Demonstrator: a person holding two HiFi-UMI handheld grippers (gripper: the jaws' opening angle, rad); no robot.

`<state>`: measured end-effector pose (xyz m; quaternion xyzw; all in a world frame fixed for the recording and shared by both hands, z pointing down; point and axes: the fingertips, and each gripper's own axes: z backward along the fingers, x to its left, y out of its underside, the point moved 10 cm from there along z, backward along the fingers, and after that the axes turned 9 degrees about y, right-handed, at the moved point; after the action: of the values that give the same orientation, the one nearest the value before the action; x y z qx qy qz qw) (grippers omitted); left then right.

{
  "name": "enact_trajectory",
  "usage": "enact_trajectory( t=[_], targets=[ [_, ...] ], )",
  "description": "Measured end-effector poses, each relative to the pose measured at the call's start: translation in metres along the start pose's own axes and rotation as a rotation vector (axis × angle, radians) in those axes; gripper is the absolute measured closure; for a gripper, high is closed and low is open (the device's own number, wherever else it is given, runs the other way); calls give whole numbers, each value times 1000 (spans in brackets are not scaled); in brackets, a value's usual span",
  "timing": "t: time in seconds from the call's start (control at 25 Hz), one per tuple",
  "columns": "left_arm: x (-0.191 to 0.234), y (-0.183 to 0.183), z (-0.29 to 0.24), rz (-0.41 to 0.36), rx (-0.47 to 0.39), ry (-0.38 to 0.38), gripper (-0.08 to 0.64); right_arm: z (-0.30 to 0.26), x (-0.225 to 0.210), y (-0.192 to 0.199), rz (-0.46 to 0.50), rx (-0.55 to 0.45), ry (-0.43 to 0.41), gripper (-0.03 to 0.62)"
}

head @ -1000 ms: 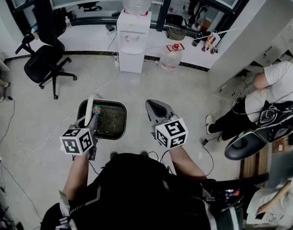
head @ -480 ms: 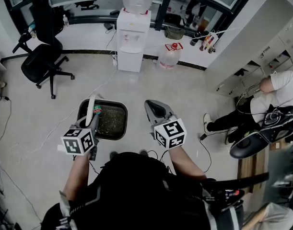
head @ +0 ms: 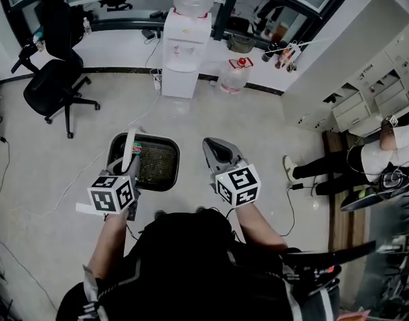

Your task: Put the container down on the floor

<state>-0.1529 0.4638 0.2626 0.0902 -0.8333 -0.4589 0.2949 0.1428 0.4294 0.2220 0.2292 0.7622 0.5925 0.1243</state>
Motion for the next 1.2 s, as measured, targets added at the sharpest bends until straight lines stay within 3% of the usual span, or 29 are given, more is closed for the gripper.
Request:
enact_trajectory(
  t=[0.24, 0.52, 0.64, 0.92, 1.2],
  targets=[
    [16, -8, -1, -59, 22, 25, 540, -11, 12, 3, -17, 20, 20, 583],
    [36, -17, -17, -48, 34, -12, 540, -51, -1, -1, 3, 7, -10, 583],
    [41, -24, -32, -33, 39, -46, 539, -73, -11, -3, 70, 0, -38, 583],
    [50, -55, -77, -27, 40, -99, 538, -135, -58, -17, 73, -22, -118, 583],
    [59, -86, -124, 4, 27, -145, 540, -182, -115, -24, 30, -11, -132, 583]
  ],
)
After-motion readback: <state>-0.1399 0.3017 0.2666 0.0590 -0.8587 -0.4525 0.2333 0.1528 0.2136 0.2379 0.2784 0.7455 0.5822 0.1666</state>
